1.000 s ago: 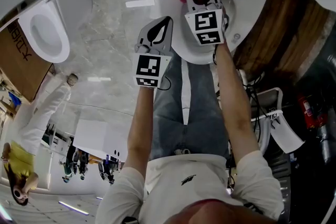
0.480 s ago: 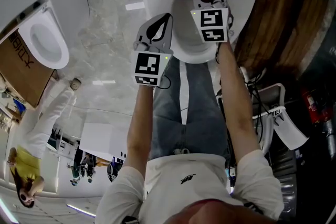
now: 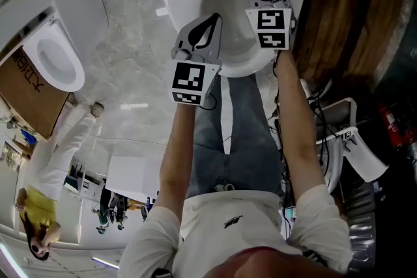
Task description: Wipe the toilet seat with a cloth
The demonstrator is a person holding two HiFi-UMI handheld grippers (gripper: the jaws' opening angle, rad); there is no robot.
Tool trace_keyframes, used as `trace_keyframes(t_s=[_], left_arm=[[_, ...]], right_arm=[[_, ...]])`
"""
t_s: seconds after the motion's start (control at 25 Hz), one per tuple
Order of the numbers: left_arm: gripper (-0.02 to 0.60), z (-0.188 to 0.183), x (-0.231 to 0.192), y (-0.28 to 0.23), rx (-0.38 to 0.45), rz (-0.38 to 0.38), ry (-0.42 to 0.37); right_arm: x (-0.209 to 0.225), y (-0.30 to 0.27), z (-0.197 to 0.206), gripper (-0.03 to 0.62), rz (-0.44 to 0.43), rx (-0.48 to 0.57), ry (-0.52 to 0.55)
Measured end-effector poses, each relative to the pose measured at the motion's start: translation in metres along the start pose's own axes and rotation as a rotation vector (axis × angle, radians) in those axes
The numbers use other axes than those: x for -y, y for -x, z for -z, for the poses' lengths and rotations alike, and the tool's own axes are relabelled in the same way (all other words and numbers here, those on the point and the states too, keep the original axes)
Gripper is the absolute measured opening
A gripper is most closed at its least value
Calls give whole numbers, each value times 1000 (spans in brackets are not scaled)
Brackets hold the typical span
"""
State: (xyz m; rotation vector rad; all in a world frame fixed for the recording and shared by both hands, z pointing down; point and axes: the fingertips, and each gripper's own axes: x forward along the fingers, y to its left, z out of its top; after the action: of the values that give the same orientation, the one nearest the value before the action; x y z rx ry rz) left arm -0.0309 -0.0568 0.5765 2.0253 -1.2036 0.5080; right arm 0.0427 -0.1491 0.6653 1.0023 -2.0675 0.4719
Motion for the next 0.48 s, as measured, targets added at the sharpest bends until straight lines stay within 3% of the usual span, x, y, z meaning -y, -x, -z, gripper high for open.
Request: trace_keyframes(t_s=[0.48], left_arm=[[11, -7, 37, -12, 0, 41, -36]], right_arm=[[38, 26, 35, 48, 55, -24, -55]])
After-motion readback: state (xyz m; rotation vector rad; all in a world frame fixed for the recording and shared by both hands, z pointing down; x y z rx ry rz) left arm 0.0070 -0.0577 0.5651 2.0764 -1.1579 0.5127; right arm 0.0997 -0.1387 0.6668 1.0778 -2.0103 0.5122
